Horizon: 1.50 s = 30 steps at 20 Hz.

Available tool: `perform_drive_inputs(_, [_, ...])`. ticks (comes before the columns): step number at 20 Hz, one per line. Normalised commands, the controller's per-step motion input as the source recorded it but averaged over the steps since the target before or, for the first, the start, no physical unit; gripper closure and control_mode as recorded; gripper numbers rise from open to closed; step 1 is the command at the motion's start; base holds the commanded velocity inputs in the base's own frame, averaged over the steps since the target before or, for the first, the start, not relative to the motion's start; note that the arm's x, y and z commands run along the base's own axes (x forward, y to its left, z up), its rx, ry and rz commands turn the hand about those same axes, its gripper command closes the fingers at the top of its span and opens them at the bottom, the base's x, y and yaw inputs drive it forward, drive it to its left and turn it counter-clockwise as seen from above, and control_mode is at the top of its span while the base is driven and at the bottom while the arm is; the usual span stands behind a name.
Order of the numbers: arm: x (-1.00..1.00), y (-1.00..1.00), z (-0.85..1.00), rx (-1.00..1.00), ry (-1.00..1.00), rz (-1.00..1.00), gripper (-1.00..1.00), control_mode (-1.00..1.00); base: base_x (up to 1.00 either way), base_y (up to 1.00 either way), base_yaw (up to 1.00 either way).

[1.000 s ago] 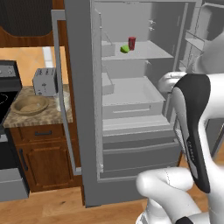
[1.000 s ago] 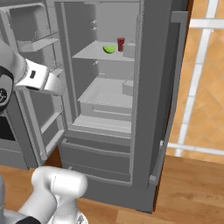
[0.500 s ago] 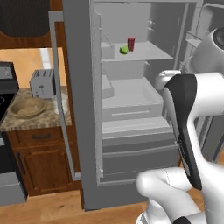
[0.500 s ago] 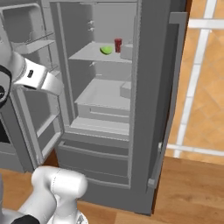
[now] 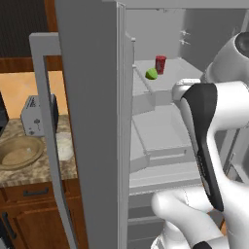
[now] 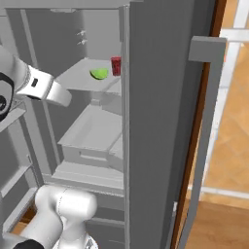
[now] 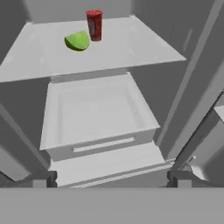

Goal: Grab a lemon wedge from the fridge and one ice cube from the ice bowl, and put them in the glass of lemonade.

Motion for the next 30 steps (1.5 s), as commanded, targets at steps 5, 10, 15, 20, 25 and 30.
perform_drive_inputs(5, [0.0, 0.0, 0.0, 0.0, 0.0, 0.0, -1.0, 1.0, 0.81, -0.13, 0.0])
perform_drive_inputs(10, [0.22, 0.0, 0.04, 0.0, -0.03, 0.0, -1.0, -1.0, 0.08, 0.0, 0.0])
perform_drive_inputs(15, [0.18, 0.08, 0.51, 0.08, -0.18, 0.05, -1.0, -1.0, 0.0, 0.0, 0.0])
perform_drive_inputs(20, [0.84, 0.03, 0.04, 0.01, 0.09, 0.09, -1.0, -1.0, 0.0, 0.0, 0.0])
perform_drive_inputs(25, [1.0, 0.2, -0.18, -0.05, 0.25, 0.01, -1.0, -1.0, 0.0, 0.0, 0.0])
perform_drive_inputs(30, [1.0, 0.19, -0.54, -0.02, 0.09, 0.0, -1.0, -1.0, 0.0, 0.0, 0.0])
